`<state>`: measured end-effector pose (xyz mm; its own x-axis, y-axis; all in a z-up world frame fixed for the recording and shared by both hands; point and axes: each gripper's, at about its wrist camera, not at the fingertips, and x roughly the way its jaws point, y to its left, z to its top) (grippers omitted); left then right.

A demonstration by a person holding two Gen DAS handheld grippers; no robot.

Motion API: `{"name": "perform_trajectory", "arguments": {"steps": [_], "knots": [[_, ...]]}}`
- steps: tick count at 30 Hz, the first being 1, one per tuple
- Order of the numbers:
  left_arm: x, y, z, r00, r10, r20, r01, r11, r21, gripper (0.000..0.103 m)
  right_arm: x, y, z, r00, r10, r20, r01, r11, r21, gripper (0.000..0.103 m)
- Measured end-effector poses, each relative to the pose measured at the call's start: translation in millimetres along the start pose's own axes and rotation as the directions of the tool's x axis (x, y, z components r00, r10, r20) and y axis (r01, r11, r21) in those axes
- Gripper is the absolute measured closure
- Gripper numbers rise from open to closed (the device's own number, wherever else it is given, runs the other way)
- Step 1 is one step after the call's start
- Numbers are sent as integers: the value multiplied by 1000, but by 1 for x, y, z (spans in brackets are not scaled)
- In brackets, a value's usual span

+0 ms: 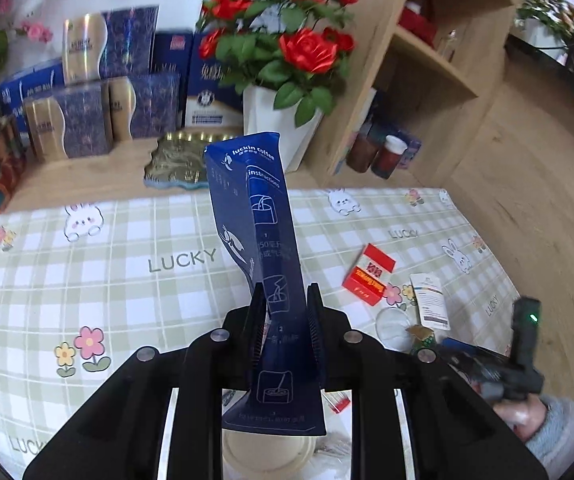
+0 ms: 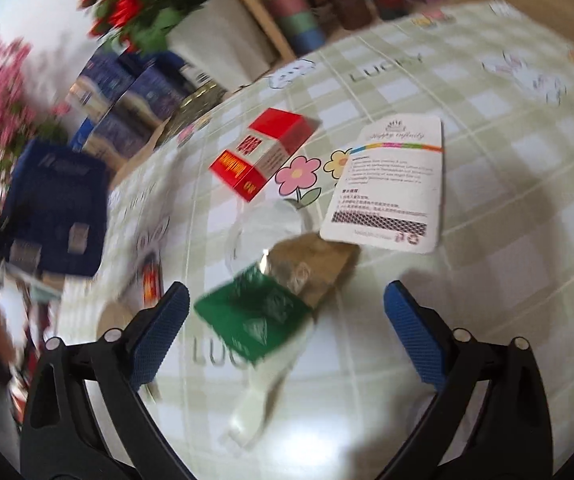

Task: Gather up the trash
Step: 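Lift the blue box with the left tool while the right tool grasps the green packet, then carry the green packet over the bin and open the right tool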

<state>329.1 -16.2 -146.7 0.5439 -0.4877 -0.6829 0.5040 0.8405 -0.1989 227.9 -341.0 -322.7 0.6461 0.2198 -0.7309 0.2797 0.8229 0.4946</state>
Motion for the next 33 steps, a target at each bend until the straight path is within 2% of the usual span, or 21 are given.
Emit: {"name": "perform_trajectory", "arguments": {"steps": [3,5,6,7,8,14,22,27,33], "knots": [[-18,-11,-8,999,17,39,-18,999,26,83,8,7,3,999,-46,-11,46,999,-9,24],[-28,-17,-15,998,18,55,-20,999,38,83,9,12,4,996,-88,-29,87,995,-40,43],[-33,-19,-19,998,18,62,-20,999,39,83,8,12,3,996,-89,-28,88,995,-42,45],[-38,-20,-23,998,11,69,-14,999,37,83,4,13,3,996,-83,-22,82,995,-51,52],[-44,-22,-28,997,7,75,-10,999,34,83,0,15,2,997,-79,-20,77,995,-69,65],[-66,-30,-52,996,4,92,-7,1000,27,83,-27,30,-4,999,-37,19,40,988,-150,69],[-101,-44,-81,993,3,121,-4,1000,6,83,-63,43,-20,999,12,40,-4,982,-189,70],[-120,-63,-106,994,-5,113,1,999,33,83,-99,53,-43,998,28,51,-14,966,-256,70],[-142,-85,-138,993,-31,114,29,999,22,83,-134,54,-76,997,50,55,-32,955,-296,70]]}}
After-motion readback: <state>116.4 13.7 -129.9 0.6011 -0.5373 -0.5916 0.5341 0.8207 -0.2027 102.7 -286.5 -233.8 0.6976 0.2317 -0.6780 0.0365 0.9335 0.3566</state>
